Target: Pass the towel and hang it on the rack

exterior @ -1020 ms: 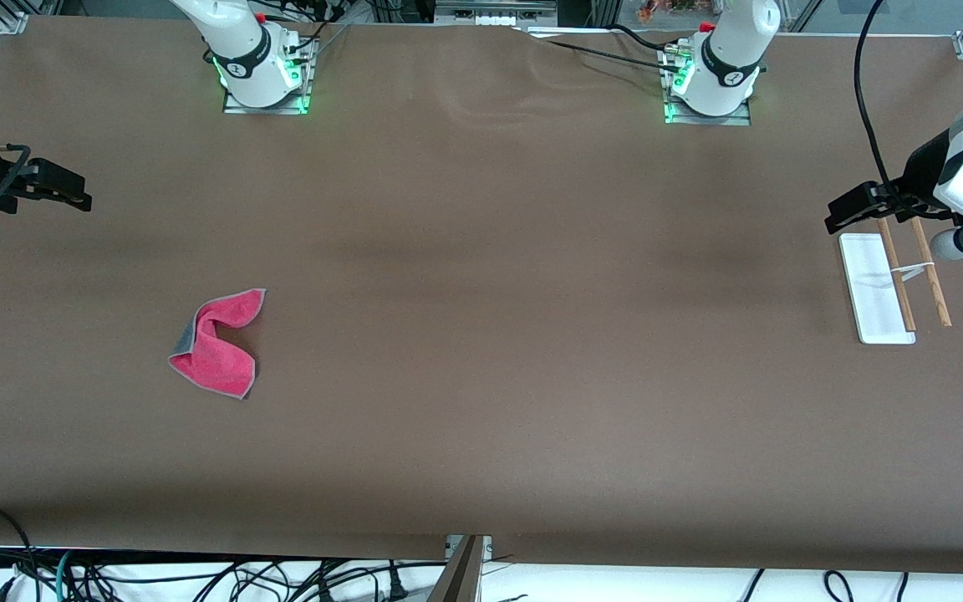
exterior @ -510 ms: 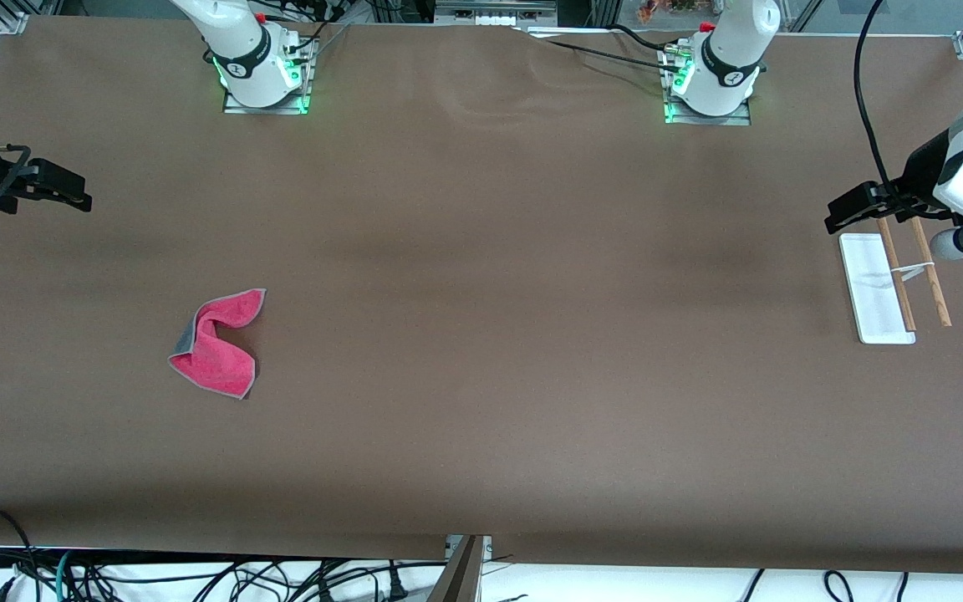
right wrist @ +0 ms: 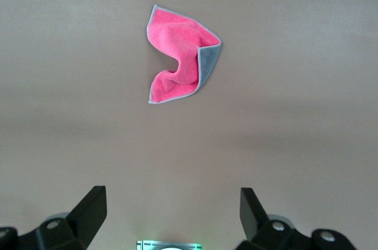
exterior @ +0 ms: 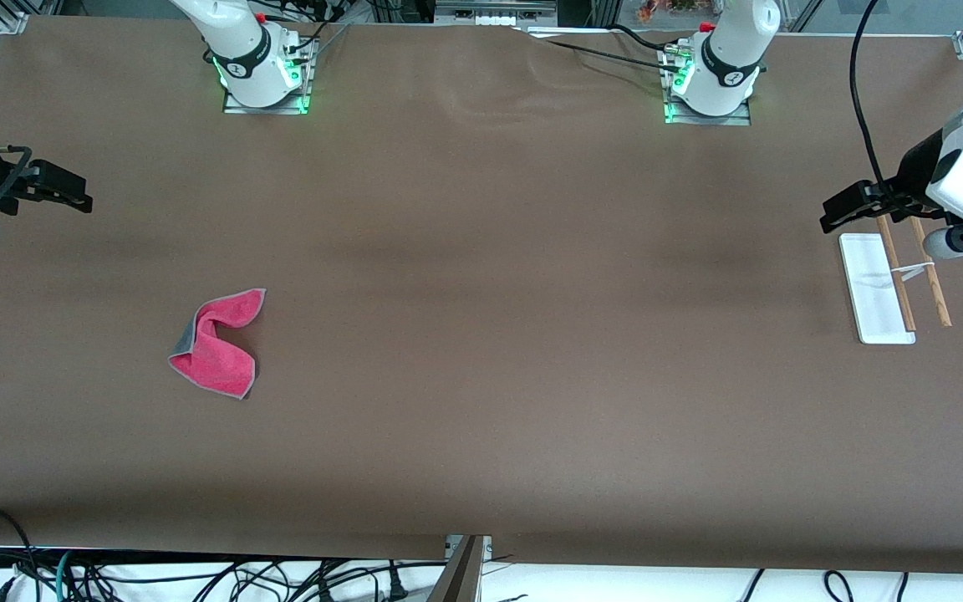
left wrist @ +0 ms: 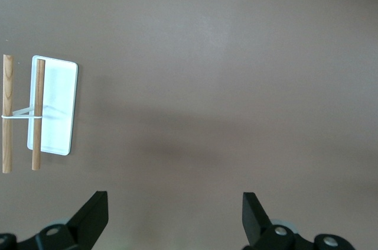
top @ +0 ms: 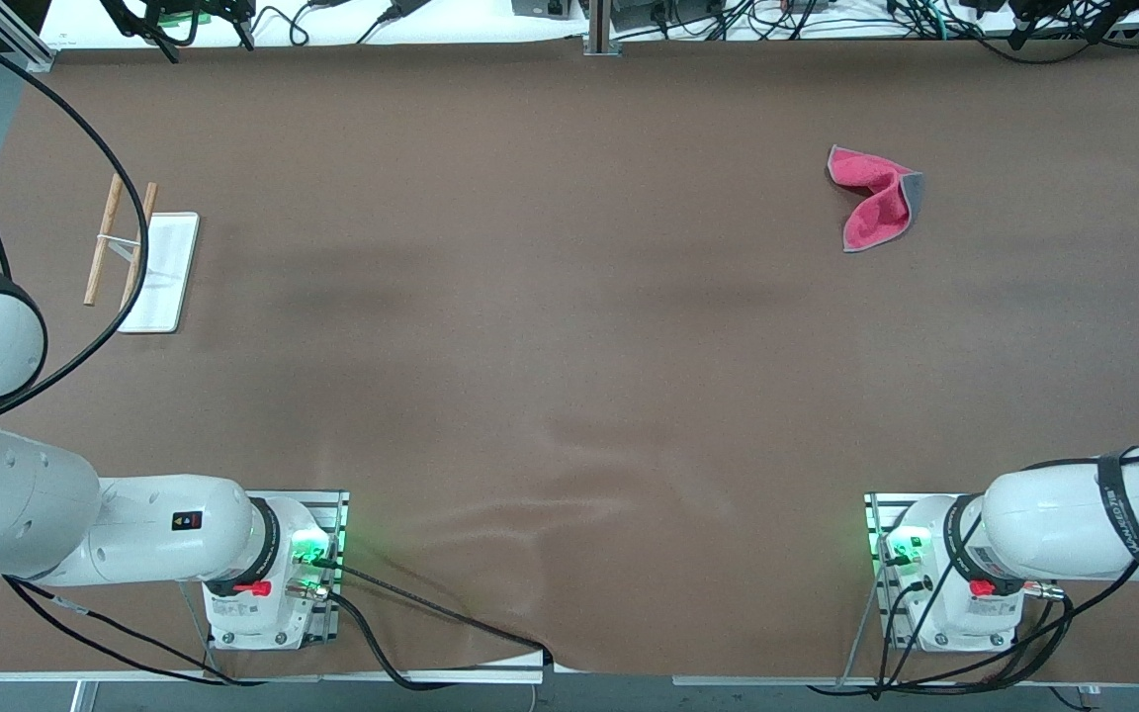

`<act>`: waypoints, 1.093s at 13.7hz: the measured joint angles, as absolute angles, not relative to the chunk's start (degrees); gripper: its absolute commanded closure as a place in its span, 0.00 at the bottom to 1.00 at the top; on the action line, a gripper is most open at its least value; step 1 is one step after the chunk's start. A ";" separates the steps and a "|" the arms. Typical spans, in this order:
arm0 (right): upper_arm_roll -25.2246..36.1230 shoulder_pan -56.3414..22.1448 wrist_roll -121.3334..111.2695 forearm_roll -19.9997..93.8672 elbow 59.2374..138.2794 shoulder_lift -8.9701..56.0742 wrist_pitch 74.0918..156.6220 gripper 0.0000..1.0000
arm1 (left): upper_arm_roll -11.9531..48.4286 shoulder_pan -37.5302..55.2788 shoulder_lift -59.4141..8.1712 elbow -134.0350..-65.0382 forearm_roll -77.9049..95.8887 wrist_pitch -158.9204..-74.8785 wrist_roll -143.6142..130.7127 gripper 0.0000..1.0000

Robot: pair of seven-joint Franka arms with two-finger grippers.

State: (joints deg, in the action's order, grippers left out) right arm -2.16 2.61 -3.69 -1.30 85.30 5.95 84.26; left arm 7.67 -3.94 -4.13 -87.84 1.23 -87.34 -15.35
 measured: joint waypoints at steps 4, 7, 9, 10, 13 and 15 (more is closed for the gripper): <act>-2.24 2.07 -3.75 -1.30 85.24 7.92 86.71 0.00 | 7.67 -3.94 -4.13 -87.83 1.23 -87.34 -15.35 0.00; -2.25 1.05 -3.75 -1.29 85.24 11.18 89.53 0.00 | 7.67 -3.94 -4.13 -87.83 1.23 -87.34 -15.35 0.00; -2.25 0.87 -3.75 -1.29 85.24 14.06 93.83 0.00 | 7.67 -3.93 -4.13 -87.81 1.23 -87.34 -15.35 0.00; -2.25 0.61 -3.75 -1.29 85.22 15.57 96.00 0.00 | 7.67 -3.94 -4.13 -87.81 1.23 -87.34 -15.35 0.00; -2.27 -1.05 -3.71 -1.29 85.20 19.93 100.22 0.00 | 7.67 -3.94 -4.14 -87.78 1.23 -87.34 -15.35 0.00; -2.26 -1.52 -3.70 -1.29 85.24 23.36 103.31 0.00 | 7.67 -3.94 -4.14 -87.76 1.23 -87.34 -15.35 0.00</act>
